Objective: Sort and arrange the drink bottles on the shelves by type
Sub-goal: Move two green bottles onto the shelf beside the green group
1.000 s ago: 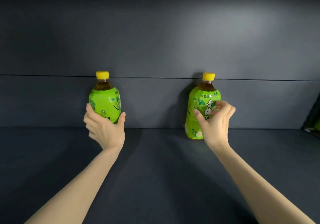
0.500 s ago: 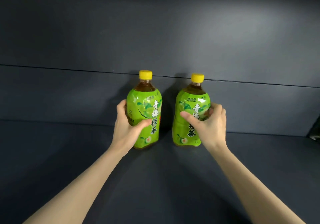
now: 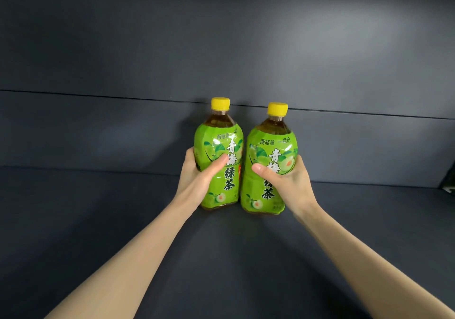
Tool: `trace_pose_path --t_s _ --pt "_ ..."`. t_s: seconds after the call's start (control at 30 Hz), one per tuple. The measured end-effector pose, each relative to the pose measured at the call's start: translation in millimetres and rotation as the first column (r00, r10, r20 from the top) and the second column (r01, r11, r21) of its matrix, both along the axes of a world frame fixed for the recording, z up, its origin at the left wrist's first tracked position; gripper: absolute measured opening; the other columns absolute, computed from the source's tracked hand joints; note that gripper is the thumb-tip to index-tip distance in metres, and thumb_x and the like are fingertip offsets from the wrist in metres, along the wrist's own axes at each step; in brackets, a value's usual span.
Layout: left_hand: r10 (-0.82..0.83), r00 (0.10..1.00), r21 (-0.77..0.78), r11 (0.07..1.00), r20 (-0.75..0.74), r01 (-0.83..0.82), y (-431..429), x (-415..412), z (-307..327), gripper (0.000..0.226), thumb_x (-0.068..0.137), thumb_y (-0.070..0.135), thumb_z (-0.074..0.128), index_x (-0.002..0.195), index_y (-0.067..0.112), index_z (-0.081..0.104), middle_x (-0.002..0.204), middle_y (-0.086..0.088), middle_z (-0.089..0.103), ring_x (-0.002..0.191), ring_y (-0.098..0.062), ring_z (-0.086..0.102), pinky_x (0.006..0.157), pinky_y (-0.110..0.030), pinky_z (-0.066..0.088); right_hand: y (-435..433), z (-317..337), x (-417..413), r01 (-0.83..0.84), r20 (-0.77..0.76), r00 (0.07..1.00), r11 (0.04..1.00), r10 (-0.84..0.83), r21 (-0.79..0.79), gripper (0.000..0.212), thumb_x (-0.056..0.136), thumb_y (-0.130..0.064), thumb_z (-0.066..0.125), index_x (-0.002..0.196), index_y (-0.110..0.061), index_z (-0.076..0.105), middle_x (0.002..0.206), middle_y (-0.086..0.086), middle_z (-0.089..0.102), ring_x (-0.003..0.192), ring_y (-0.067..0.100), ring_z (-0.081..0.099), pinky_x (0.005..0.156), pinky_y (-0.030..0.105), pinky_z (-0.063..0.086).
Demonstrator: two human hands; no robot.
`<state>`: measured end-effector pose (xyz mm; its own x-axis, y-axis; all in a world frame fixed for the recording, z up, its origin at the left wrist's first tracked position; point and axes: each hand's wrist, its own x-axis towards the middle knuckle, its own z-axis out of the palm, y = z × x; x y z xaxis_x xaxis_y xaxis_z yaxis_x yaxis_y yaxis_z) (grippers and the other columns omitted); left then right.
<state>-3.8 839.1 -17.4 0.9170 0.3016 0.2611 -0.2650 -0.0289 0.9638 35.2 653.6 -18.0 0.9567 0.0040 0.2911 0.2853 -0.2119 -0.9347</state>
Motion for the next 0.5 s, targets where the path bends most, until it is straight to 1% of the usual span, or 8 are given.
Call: trace_pose_path --t_s 0.07,0.1,0.2,0.27,0.3,0.4,0.43,0.5 --pt "0.015 1.000 -0.050 0.999 -0.003 -0.015 -2.1 -5.8 3.8 0.050 0.077 0.036 0.074 0.117 0.020 0.049 0.109 0.001 0.065 0.090 -0.007 0.067 0.067 -0.020 0.052 -1.6 6.3 -11.4 0.015 -0.010 1.000 1.000 -0.015 -0.007 0.098 0.032 -0.073 0.081 0.111 -0.020 0.055 0.104 -0.006 0.071 0.097 0.013 0.068 0.087 0.042 0.056" --pt "0.019 1.000 -0.070 0.997 -0.004 -0.019 -3.6 -9.4 7.1 0.046 0.078 0.037 0.073 0.115 0.020 0.050 0.109 -0.001 0.066 0.090 -0.010 0.067 0.068 -0.022 0.052 -3.9 10.6 -17.4 0.022 -0.010 1.000 1.000 -0.022 -0.020 0.100 0.032 -0.075 0.080 0.111 -0.020 0.055 0.103 -0.006 0.071 0.096 0.014 0.068 0.086 0.042 0.057" --pt "0.005 1.000 -0.081 0.997 0.013 -0.004 -11.6 -24.9 17.6 0.031 0.081 0.033 0.069 0.105 0.022 0.054 0.103 -0.002 0.068 0.080 -0.009 0.070 0.059 -0.021 0.052 -16.2 20.0 -38.2 0.022 0.018 1.000 1.000 -0.022 -0.019 0.104 0.027 -0.081 0.077 0.110 -0.020 0.058 0.102 -0.005 0.072 0.095 0.015 0.069 0.084 0.042 0.057" --pt "-0.008 0.999 -0.055 0.998 0.042 0.010 -21.4 -37.6 25.1 0.028 0.080 0.035 0.069 0.102 0.025 0.055 0.100 -0.001 0.069 0.076 -0.008 0.070 0.057 -0.021 0.053 -28.8 25.8 -54.5 0.041 0.047 0.998 0.999 -0.042 0.020 0.098 0.031 -0.077 0.078 0.108 -0.020 0.058 0.101 -0.005 0.072 0.094 0.014 0.069 0.084 0.043 0.057" --pt "-0.012 0.998 -0.046 0.999 0.059 0.015 -28.1 -44.5 29.1 0.030 0.078 0.039 0.070 0.101 0.026 0.055 0.100 -0.001 0.069 0.078 -0.008 0.070 0.061 -0.024 0.055 -35.2 29.5 -63.8 0.051 0.070 0.996 0.998 -0.054 0.041 0.092 0.035 -0.074 0.078 0.107 -0.021 0.058 0.100 -0.005 0.072 0.093 0.013 0.070 0.084 0.043 0.057" --pt "-0.028 0.996 -0.051 0.998 0.090 0.033 -54.6 -65.3 41.5 0.046 0.067 0.057 0.069 0.103 0.030 0.059 0.101 0.002 0.071 0.088 -0.013 0.070 0.080 -0.041 0.056 -59.4 38.9 -90.5 0.081 0.125 0.988 0.991 -0.095 0.110 0.080 0.044 -0.070 0.077 0.106 -0.023 0.060 0.100 -0.006 0.073 0.093 0.012 0.070 0.084 0.044 0.057" --pt "-0.032 0.995 -0.063 0.997 0.099 0.038 -66.6 -72.9 46.1 0.050 0.065 0.060 0.069 0.103 0.031 0.060 0.100 0.003 0.072 0.089 -0.013 0.070 0.082 -0.043 0.055 -70.1 42.0 -100.1 0.089 0.135 0.985 0.987 -0.108 0.134 0.077 0.046 -0.070 0.077 0.106 -0.024 0.061 0.100 -0.006 0.073 0.093 0.012 0.070 0.085 0.044 0.057" --pt "-0.044 0.992 -0.076 0.996 0.121 0.053 -93.6 -88.7 53.2 0.052 0.062 0.065 0.069 0.102 0.031 0.061 0.098 0.005 0.072 0.088 -0.011 0.070 0.083 -0.042 0.055 -94.7 45.8 -118.5 0.112 0.149 0.979 0.978 -0.139 0.176 0.074 0.049 -0.069 0.076 0.106 -0.025 0.062 0.101 -0.006 0.073 0.094 0.013 0.070 0.085 0.044 0.057"
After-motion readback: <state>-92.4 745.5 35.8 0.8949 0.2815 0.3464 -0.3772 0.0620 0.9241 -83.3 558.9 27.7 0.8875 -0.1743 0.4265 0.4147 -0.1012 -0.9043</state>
